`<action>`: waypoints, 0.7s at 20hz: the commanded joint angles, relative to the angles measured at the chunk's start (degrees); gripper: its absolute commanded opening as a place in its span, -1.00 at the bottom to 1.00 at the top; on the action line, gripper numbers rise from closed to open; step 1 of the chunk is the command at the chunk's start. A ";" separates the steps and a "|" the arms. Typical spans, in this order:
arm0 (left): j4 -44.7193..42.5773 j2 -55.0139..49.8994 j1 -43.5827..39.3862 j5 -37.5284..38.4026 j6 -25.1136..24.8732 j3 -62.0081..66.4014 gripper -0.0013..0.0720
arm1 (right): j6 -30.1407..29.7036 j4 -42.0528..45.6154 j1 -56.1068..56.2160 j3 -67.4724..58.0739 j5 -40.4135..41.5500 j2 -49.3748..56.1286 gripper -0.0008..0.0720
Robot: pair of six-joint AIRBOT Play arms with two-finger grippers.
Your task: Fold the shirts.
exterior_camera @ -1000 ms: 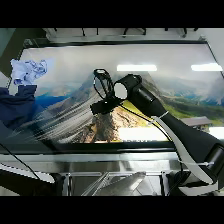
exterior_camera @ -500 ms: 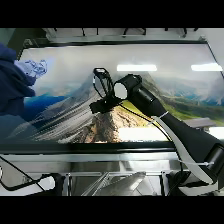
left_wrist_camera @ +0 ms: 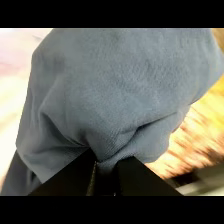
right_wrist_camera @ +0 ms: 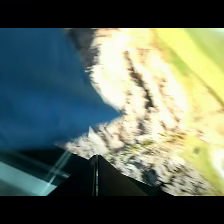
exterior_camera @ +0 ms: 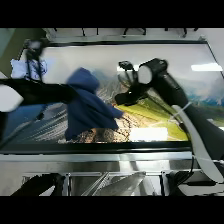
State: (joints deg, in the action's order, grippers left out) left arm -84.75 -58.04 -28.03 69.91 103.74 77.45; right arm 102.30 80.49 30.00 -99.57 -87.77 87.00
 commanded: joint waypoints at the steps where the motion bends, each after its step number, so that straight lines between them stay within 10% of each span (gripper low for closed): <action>1: -1.20 0.09 -15.96 -14.91 8.63 -11.13 -0.92 | 0.81 1.84 -9.07 0.04 -4.24 -5.35 -0.93; 8: -0.61 -17.90 -27.80 -23.47 9.90 -11.08 -0.89 | 1.86 10.03 -20.50 4.44 -10.27 -11.08 -0.93; 10: -0.63 -21.18 -28.98 -18.82 9.38 -6.36 0.81 | 1.84 11.85 -23.32 5.51 -9.35 -12.20 -0.93; 14: -1.29 -20.74 -27.08 -3.26 2.71 1.88 0.97 | 1.86 10.51 -26.53 5.51 -4.94 -10.38 -0.93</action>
State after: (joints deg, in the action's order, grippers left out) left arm -85.52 -78.15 -55.70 56.29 110.63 74.50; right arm 104.09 90.35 5.91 -94.54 -95.11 76.03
